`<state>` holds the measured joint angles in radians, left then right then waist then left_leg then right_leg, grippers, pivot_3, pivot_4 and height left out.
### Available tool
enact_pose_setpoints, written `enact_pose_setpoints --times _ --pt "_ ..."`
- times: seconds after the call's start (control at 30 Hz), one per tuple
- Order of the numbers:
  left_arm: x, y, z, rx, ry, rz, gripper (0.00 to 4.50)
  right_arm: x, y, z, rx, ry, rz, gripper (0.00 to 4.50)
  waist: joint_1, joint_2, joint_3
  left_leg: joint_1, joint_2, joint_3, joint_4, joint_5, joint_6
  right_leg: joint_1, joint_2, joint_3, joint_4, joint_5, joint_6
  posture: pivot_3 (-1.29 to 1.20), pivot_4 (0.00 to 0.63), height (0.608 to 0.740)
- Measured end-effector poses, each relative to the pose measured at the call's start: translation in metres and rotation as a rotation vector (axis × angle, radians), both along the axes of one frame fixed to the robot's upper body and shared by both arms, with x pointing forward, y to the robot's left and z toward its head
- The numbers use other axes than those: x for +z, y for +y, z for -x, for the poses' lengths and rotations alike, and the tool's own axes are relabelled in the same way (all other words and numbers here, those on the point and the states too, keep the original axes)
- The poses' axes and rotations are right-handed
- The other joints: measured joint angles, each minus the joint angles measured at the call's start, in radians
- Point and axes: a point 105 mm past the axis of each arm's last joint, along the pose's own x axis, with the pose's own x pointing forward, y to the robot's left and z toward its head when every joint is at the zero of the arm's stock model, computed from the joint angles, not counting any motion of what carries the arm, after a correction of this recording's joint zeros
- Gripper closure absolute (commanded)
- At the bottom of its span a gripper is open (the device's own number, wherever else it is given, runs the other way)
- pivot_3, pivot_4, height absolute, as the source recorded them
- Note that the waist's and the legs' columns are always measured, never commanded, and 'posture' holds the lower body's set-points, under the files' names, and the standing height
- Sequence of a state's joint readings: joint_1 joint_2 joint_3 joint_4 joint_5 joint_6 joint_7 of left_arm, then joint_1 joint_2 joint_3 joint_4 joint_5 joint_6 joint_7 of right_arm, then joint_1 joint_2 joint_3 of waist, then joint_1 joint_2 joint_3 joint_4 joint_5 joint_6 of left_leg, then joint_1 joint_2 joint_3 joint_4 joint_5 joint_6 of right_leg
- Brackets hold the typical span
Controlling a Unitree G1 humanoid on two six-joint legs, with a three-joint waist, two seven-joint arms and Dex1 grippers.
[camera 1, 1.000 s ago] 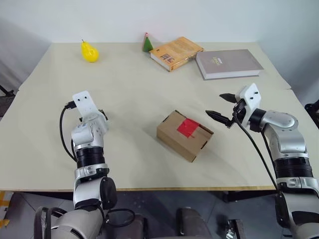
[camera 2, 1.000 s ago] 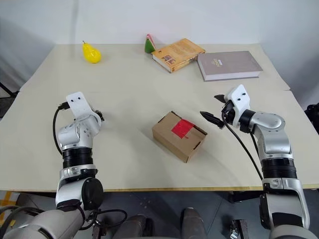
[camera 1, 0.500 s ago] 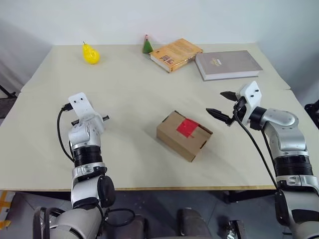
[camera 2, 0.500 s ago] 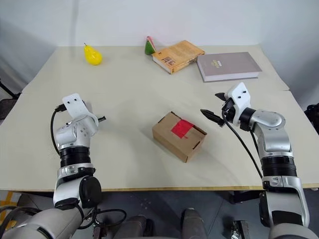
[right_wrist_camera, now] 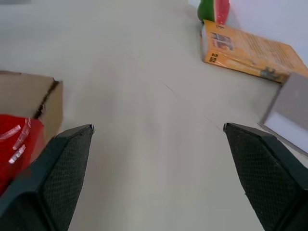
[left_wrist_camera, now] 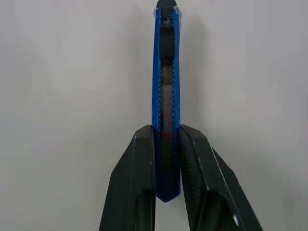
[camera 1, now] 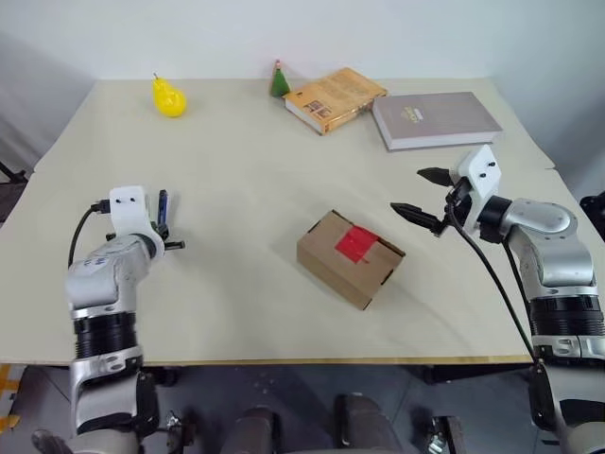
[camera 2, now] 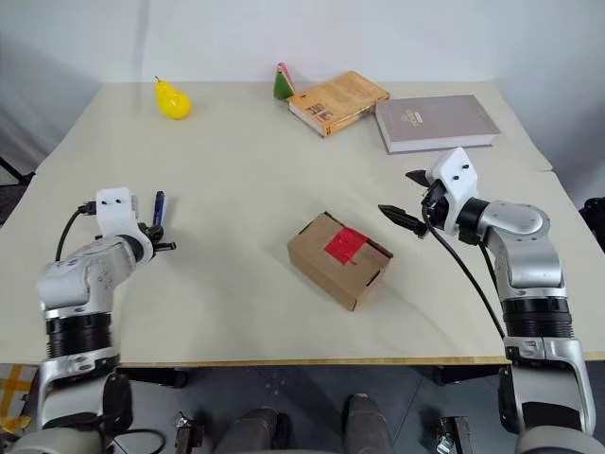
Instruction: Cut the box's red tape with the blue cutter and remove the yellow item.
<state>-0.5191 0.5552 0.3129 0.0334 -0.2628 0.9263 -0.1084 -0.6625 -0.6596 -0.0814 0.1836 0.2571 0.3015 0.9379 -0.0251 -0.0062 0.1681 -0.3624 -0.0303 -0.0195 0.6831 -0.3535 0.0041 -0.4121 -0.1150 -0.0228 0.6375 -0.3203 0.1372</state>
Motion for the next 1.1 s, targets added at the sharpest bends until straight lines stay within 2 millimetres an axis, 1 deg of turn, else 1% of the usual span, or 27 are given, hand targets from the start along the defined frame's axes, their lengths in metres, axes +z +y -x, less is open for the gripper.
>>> enact_pose_setpoints --times 0.03,0.1,0.13,0.2,0.27,0.3,0.37,0.43,0.47,0.53,0.6,0.67,0.7,0.73,0.8,0.87,0.9,1.0,1.07,1.1 --pt "0.006 0.001 0.001 -0.034 -0.026 -0.013 4.11 0.001 0.002 0.001 0.005 -0.002 0.000 0.00 0.002 0.000 0.000 -0.001 0.000 -0.001 0.000 0.000 0.000 0.000 0.000 -0.001 -0.002 0.000 0.000 0.00 0.150 0.740" --pt "0.019 -0.003 0.008 -0.166 -0.084 -0.049 4.11 0.003 0.011 0.003 0.029 -0.002 -0.006 0.00 0.002 0.001 0.000 -0.005 0.000 -0.003 0.000 0.000 0.000 -0.001 -0.001 -0.002 -0.002 0.000 0.000 0.00 0.150 0.740" --pt "0.023 -0.007 0.013 -0.250 -0.103 -0.072 4.11 0.003 0.017 0.005 0.046 0.002 -0.011 0.00 0.002 0.001 0.001 -0.006 0.000 -0.003 0.000 0.000 0.000 -0.001 -0.001 -0.002 -0.003 0.000 0.000 0.00 0.150 0.740" --pt "0.022 -0.020 0.024 -0.425 -0.115 -0.100 4.11 0.003 0.028 0.008 0.077 0.008 -0.020 0.00 -0.001 0.003 0.002 -0.006 0.000 -0.004 0.000 0.000 0.000 -0.001 -0.001 -0.003 -0.004 0.000 0.000 0.00 0.150 0.740" --pt "0.017 -0.036 0.041 -0.634 -0.103 -0.131 4.11 0.005 0.037 0.011 0.103 0.012 -0.030 0.00 -0.002 0.004 0.002 -0.008 0.000 -0.004 -0.001 0.000 0.000 -0.001 -0.001 -0.003 -0.008 0.000 -0.001 0.00 0.150 0.740" --pt "0.013 -0.040 0.047 -0.697 -0.086 -0.135 4.11 0.007 0.039 0.013 0.107 0.011 -0.030 0.00 -0.002 0.005 0.003 -0.008 0.000 -0.005 -0.001 0.000 0.001 -0.001 -0.001 -0.003 -0.009 0.000 -0.001 0.00 0.150 0.740" --pt "0.003 -0.040 0.058 -0.768 -0.028 -0.176 4.11 0.009 0.044 0.016 0.118 0.011 -0.025 0.00 -0.002 0.005 0.003 -0.008 0.000 -0.005 -0.002 0.000 0.001 -0.001 -0.001 -0.002 -0.010 0.000 -0.001 0.00 0.150 0.740" --pt "-0.015 -0.035 0.079 -0.896 0.089 -0.272 4.11 0.009 0.053 0.022 0.139 0.021 -0.007 0.00 -0.005 0.006 0.004 -0.008 0.001 -0.005 -0.003 -0.001 0.001 -0.001 -0.001 -0.001 -0.010 0.000 -0.001 0.00 0.150 0.740" --pt "-0.025 -0.037 0.093 -1.005 0.150 -0.300 4.11 0.008 0.060 0.028 0.159 0.028 0.009 0.18 -0.006 0.007 0.004 -0.008 0.001 -0.005 -0.004 -0.001 0.001 -0.001 -0.001 0.000 -0.010 0.000 -0.002 0.00 0.150 0.740" --pt "-0.031 -0.046 0.105 -1.131 0.169 -0.308 4.11 0.007 0.073 0.037 0.205 0.036 0.025 0.64 -0.002 0.009 0.005 -0.008 0.001 -0.005 -0.004 -0.001 0.001 -0.002 -0.001 0.000 -0.010 0.000 -0.002 0.00 0.150 0.740" --pt "-0.030 -0.051 0.108 -1.197 0.155 -0.324 4.11 0.010 0.082 0.046 0.233 0.036 0.020 1.24 0.003 0.008 0.006 -0.010 0.001 -0.008 -0.003 -0.001 0.002 -0.001 -0.001 -0.001 -0.010 0.000 -0.002 0.00 0.150 0.740" --pt "-0.026 -0.053 0.109 -1.241 0.143 -0.356 4.11 0.011 0.089 0.056 0.256 0.038 0.017 1.95 0.009 0.008 0.006 -0.010 0.001 -0.009 -0.002 -0.001 0.002 -0.001 -0.001 -0.001 -0.010 0.000 -0.002 0.00 0.150 0.740" --pt "-0.025 -0.054 0.109 -1.264 0.141 -0.381 4.11 0.011 0.095 0.061 0.274 0.043 0.028 2.37 0.009 0.008 0.006 -0.010 0.001 -0.009 -0.002 -0.001 0.002 -0.001 -0.001 -0.001 -0.010 0.000 -0.002 0.00 0.150 0.740" --pt "-0.024 -0.056 0.108 -1.288 0.138 -0.415 4.11 0.008 0.102 0.067 0.304 0.050 0.049 2.60 0.009 0.008 0.006 -0.010 0.000 -0.008 -0.003 -0.001 0.003 -0.001 -0.001 -0.001 -0.010 0.000 -0.002 0.00 0.150 0.740" --pt "-0.024 -0.062 0.106 -1.342 0.134 -0.466 4.11 0.002 0.115 0.077 0.357 0.067 0.091 3.37 0.009 0.008 0.006 -0.010 0.000 -0.008 -0.003 -0.002 0.003 -0.001 -0.001 -0.001 -0.009 0.000 -0.002 0.00 0.150 0.740" --pt "-0.027 -0.066 0.107 -1.377 0.143 -0.492 4.11 -0.007 0.127 0.087 0.410 0.087 0.138 4.03 0.009 0.008 0.006 -0.010 0.000 -0.008 -0.003 -0.002 0.003 -0.001 -0.001 -0.001 -0.009 0.000 -0.002 0.00 0.150 0.740" --pt "-0.030 -0.068 0.107 -1.395 0.153 -0.513 4.11 -0.015 0.131 0.091 0.430 0.087 0.193 4.47 0.006 0.008 0.006 -0.010 0.000 -0.008 -0.003 -0.002 0.004 -0.001 -0.001 -0.002 -0.009 0.000 -0.002 0.00 0.150 0.740" --pt "-0.040 -0.073 0.109 -1.430 0.170 -0.569 4.11 -0.049 0.145 0.108 0.506 0.135 0.297 4.47 0.001 0.008 0.006 -0.010 -0.001 -0.008 -0.003 -0.002 0.005 -0.001 0.001 -0.002 -0.009 0.000 -0.002 0.00 0.150 0.740" --pt "-0.040 -0.074 0.108 -1.429 0.158 -0.589 4.11 -0.057 0.149 0.112 0.523 0.144 0.321 4.47 -0.002 0.008 0.006 -0.010 -0.001 -0.008 -0.003 -0.003 0.005 -0.001 0.001 -0.002 -0.009 0.000 -0.002 0.00 0.150 0.740" --pt "-0.040 -0.076 0.106 -1.422 0.140 -0.602 4.11 -0.062 0.156 0.114 0.542 0.131 0.339 4.47 -0.002 0.008 0.006 -0.010 -0.001 -0.008 -0.002 -0.002 0.005 -0.001 0.001 -0.002 -0.009 0.001 -0.002 0.00 0.150 0.740"
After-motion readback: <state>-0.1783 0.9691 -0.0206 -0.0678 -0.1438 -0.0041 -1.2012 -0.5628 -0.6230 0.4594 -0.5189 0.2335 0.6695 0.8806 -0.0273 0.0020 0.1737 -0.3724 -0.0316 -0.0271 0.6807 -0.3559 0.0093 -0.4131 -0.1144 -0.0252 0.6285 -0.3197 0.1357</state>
